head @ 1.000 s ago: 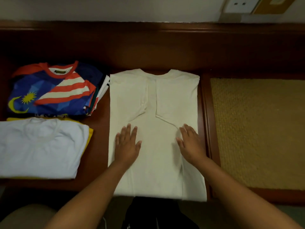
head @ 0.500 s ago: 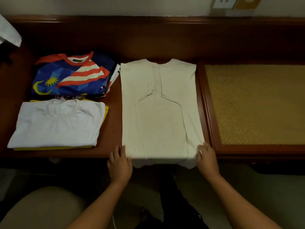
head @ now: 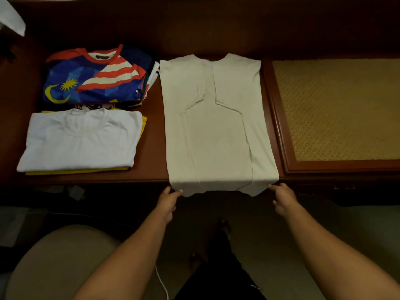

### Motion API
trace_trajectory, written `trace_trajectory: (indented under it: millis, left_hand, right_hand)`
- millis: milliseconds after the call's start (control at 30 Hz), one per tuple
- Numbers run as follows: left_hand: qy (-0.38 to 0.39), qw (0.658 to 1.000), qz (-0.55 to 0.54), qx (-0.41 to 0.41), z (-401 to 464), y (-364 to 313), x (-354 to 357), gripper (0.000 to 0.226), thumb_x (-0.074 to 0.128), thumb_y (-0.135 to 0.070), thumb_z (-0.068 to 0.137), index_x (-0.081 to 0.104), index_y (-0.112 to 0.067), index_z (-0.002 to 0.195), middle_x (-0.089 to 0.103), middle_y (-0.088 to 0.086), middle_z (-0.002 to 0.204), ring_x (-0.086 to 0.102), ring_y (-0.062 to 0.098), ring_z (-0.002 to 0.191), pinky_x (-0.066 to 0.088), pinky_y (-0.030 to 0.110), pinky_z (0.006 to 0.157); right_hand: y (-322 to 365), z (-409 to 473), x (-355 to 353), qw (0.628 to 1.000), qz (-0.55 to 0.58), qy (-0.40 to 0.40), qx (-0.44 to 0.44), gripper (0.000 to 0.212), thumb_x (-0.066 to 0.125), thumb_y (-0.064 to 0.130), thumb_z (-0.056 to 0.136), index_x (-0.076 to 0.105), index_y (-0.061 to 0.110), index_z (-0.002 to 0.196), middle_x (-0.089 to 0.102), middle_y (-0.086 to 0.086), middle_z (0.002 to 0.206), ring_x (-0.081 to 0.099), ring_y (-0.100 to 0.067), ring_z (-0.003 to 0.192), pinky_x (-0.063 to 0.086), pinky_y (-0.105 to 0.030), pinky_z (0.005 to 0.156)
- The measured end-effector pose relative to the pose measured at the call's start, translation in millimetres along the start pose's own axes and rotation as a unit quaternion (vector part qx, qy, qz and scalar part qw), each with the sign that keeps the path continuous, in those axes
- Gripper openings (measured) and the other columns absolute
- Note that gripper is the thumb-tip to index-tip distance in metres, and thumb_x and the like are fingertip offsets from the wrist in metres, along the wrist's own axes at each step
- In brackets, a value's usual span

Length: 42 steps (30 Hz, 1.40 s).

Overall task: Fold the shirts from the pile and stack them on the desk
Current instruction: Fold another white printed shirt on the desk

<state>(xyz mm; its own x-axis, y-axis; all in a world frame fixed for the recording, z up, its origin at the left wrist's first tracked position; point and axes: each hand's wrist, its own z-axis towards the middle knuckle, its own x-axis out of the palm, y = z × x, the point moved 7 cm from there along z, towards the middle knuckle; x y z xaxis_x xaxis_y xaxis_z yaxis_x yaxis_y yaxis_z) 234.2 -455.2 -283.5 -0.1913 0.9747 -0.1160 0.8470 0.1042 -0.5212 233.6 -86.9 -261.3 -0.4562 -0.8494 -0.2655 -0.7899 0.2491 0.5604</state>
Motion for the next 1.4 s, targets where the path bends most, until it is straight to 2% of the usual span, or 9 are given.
trace_trajectory:
  millis: [167,333,600,700,867,1000,1200,1267,1400]
  left_hand:
    - [-0.079,0.994,0.048,0.06,1,2,-21,0.024,0.057,-0.021,0.095,0.061,-0.008,0.115,0.06,0.012,0.119,0.055,0.026,0.105,0.043,0.037,0.086]
    - [-0.133,0.984,0.058,0.099,-5,-1,-44,0.023,0.054,-0.018,0.097,0.06,-0.009,0.117,0.06,0.01,0.117,0.053,0.02,0.099,0.042,0.032,0.084]
    - [-0.017,0.98,0.197,0.03,5,32,-26,0.04,0.061,-0.017,0.093,0.054,-0.003,0.13,0.057,0.011,0.129,0.054,0.029,0.12,0.044,0.037,0.097]
    - [0.011,0.974,0.226,0.025,5,46,-19,0.027,0.061,-0.016,0.092,0.06,-0.005,0.117,0.062,0.01,0.119,0.058,0.027,0.11,0.046,0.037,0.092]
    - [-0.046,0.985,0.165,0.034,0,64,-27,0.006,0.053,-0.012,0.092,0.057,-0.009,0.088,0.061,0.017,0.1,0.053,0.022,0.085,0.04,0.034,0.074]
    - [-0.11,0.993,0.044,0.027,-9,77,-35,0.009,0.048,-0.008,0.094,0.055,-0.005,0.1,0.059,0.015,0.101,0.054,0.022,0.084,0.044,0.03,0.069]
    - [-0.148,0.984,0.074,0.064,-32,78,-37,0.03,0.043,-0.038,0.1,0.053,-0.01,0.1,0.06,0.012,0.102,0.058,0.029,0.093,0.05,0.042,0.088]
    - [-0.126,0.987,0.046,0.09,-41,76,-33,0.032,0.053,-0.042,0.095,0.057,-0.011,0.102,0.063,0.008,0.101,0.061,0.027,0.093,0.051,0.042,0.09]
    - [-0.047,0.997,0.014,0.063,-54,80,-24,0.026,0.067,-0.016,0.089,0.06,-0.006,0.111,0.066,0.013,0.112,0.063,0.028,0.096,0.051,0.04,0.09]
  right_hand:
    - [-19,8,7,0.995,-0.069,0.067,-0.011,0.024,0.063,0.013,0.088,0.059,0.014,0.112,0.053,-0.009,0.133,0.04,-0.03,0.131,0.026,-0.049,0.11]
    - [-31,1,10,0.983,-0.123,0.128,-0.036,0.052,0.069,0.006,0.083,0.052,0.007,0.133,0.055,-0.011,0.132,0.048,-0.032,0.123,0.04,-0.042,0.099]
    - [-63,3,12,0.962,-0.202,0.181,-0.015,0.044,0.07,0.002,0.082,0.057,-0.002,0.123,0.057,-0.015,0.126,0.054,-0.032,0.114,0.044,-0.041,0.096]
    - [-69,5,9,0.957,-0.228,0.179,-0.023,0.052,0.072,0.007,0.081,0.052,-0.002,0.129,0.055,-0.015,0.128,0.052,-0.032,0.117,0.044,-0.038,0.093]
    - [-80,2,1,0.955,-0.233,0.179,-0.033,0.048,0.069,0.002,0.082,0.054,0.0,0.128,0.055,-0.017,0.13,0.053,-0.033,0.116,0.047,-0.043,0.094]
    - [-93,-7,-11,0.966,-0.203,0.156,-0.037,0.036,0.068,0.008,0.086,0.059,-0.004,0.119,0.061,-0.02,0.122,0.06,-0.031,0.102,0.05,-0.041,0.089]
    - [-107,-25,-23,0.981,-0.131,0.137,-0.038,0.035,0.068,0.018,0.087,0.062,-0.006,0.112,0.067,-0.012,0.097,0.065,-0.022,0.083,0.051,-0.029,0.065]
    - [-110,-32,-27,0.984,-0.108,0.132,-0.042,0.034,0.066,0.022,0.089,0.062,-0.003,0.113,0.067,-0.012,0.099,0.066,-0.027,0.088,0.054,-0.034,0.069]
    - [-110,-51,-36,0.986,-0.093,0.128,-0.043,0.032,0.06,0.019,0.093,0.056,0.005,0.122,0.063,-0.014,0.114,0.061,-0.032,0.103,0.051,-0.049,0.092]
